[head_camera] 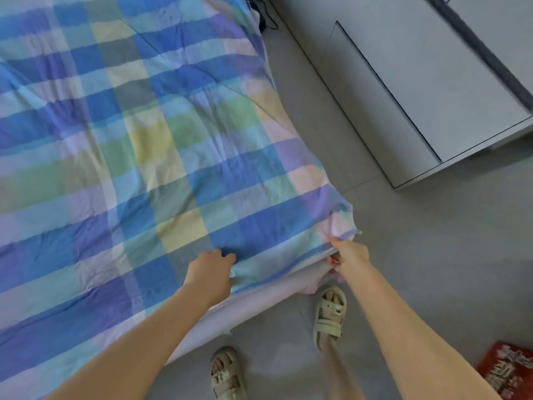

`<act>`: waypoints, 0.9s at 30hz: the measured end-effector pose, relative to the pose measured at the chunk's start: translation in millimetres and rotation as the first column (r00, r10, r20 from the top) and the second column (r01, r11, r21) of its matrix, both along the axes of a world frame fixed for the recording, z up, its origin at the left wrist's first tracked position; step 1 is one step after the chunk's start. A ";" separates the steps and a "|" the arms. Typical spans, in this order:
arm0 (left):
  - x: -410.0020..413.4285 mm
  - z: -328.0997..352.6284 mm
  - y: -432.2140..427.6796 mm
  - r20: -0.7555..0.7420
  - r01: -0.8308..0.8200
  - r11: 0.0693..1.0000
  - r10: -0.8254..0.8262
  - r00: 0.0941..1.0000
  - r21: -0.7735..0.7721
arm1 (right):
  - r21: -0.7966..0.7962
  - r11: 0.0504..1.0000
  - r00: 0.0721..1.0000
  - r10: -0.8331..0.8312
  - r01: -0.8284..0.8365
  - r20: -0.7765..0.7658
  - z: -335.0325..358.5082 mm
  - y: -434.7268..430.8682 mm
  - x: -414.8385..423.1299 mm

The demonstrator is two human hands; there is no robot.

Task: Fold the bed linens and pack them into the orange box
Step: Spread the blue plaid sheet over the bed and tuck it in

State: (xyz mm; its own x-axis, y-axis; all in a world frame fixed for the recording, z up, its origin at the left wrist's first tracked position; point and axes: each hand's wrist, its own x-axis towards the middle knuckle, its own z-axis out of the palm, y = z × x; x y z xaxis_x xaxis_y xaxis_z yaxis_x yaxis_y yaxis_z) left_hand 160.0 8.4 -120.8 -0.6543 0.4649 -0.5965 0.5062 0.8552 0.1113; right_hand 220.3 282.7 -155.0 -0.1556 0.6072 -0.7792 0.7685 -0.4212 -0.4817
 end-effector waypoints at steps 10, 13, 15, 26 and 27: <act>16.3 -8.2 134.6 -0.104 0.141 0.980 -0.127 0.986 0.141 | -0.207 0.977 0.992 -0.031 0.056 0.122 -11.5 96.6 -32.8; 9.6 -3.1 176.8 -0.100 0.119 0.990 -0.111 0.989 0.077 | -0.363 0.931 0.986 0.097 -0.041 0.137 -17.8 111.7 -47.0; 2.2 3.2 191.0 -0.031 0.072 0.997 -0.071 0.997 0.028 | -0.391 0.917 0.983 0.141 -0.086 0.115 -21.8 117.5 -53.8; -17.0 21.2 237.8 0.319 0.078 0.992 -0.042 0.947 -0.103 | -0.041 0.647 0.616 0.742 -0.762 0.265 -13.3 149.7 -27.8; -25.2 24.5 240.3 0.291 -0.005 0.996 0.030 0.956 -0.086 | -0.040 0.551 0.511 0.798 -0.834 0.320 -9.5 151.6 -40.5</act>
